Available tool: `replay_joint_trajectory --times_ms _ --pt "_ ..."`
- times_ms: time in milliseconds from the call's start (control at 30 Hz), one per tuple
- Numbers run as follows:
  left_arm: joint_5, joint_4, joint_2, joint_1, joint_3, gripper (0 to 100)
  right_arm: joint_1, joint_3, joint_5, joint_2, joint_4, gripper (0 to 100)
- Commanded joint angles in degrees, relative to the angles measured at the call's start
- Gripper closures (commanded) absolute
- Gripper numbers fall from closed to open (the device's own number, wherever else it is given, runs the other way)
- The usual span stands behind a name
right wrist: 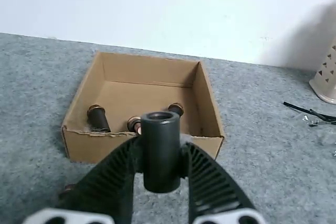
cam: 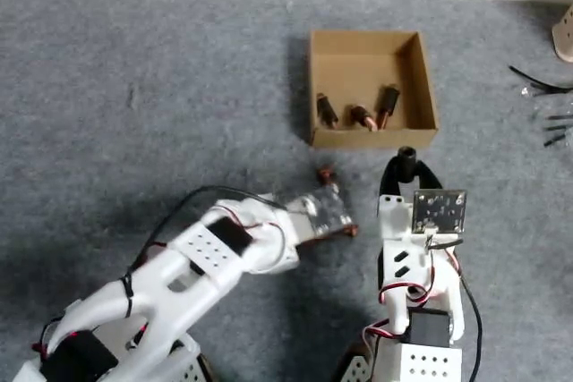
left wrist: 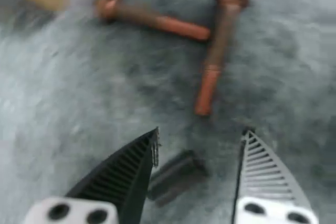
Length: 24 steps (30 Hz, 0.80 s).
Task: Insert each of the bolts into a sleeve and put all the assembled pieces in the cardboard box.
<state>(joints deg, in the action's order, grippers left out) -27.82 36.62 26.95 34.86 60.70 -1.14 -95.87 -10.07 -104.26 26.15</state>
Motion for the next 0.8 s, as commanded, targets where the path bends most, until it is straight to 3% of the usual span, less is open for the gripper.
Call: replay_joint_trajectory --times_ms 0,167,467,767 --pt "-1.49 0.09 -0.04 1.89 -2.95 76 0.66 -5.23 0.35 -1.19 0.22 99.4" --pt "-1.49 -1.49 -4.88 4.09 -9.1 76 0.66 -5.23 0.35 -1.19 0.22 99.4" --pt "-1.85 -1.14 -29.32 5.85 -23.69 76 0.66 -5.23 0.35 -1.19 0.22 99.4" --pt "-1.85 -1.14 -30.37 5.49 -25.19 76 0.66 -5.23 0.35 -1.19 0.22 99.4"
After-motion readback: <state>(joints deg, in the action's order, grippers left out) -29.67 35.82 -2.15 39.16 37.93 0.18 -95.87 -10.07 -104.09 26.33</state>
